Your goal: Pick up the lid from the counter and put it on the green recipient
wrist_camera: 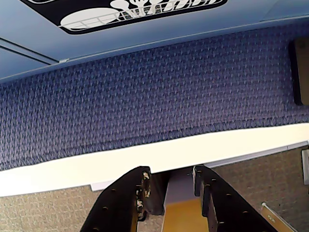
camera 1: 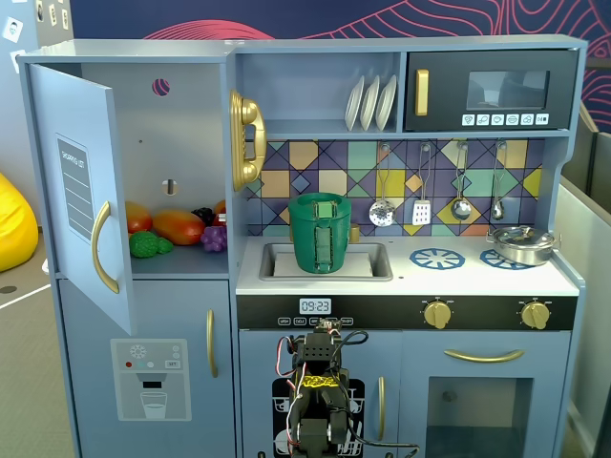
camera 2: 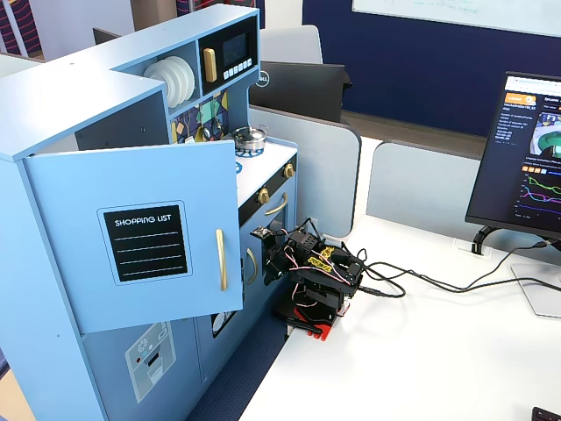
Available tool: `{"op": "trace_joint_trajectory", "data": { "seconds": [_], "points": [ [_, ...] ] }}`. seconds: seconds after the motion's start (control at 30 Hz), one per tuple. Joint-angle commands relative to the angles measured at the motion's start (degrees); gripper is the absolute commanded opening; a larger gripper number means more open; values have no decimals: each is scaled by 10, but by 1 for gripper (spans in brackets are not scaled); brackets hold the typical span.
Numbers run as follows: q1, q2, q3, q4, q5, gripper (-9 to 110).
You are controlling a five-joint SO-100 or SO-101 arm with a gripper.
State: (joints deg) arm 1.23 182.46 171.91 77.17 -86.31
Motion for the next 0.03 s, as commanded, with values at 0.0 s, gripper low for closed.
{"op": "trace_joint_trajectory", "data": {
  "seconds": [0.0],
  "points": [
    [-6,-4,-3,106,-3,2]
  ]
}}
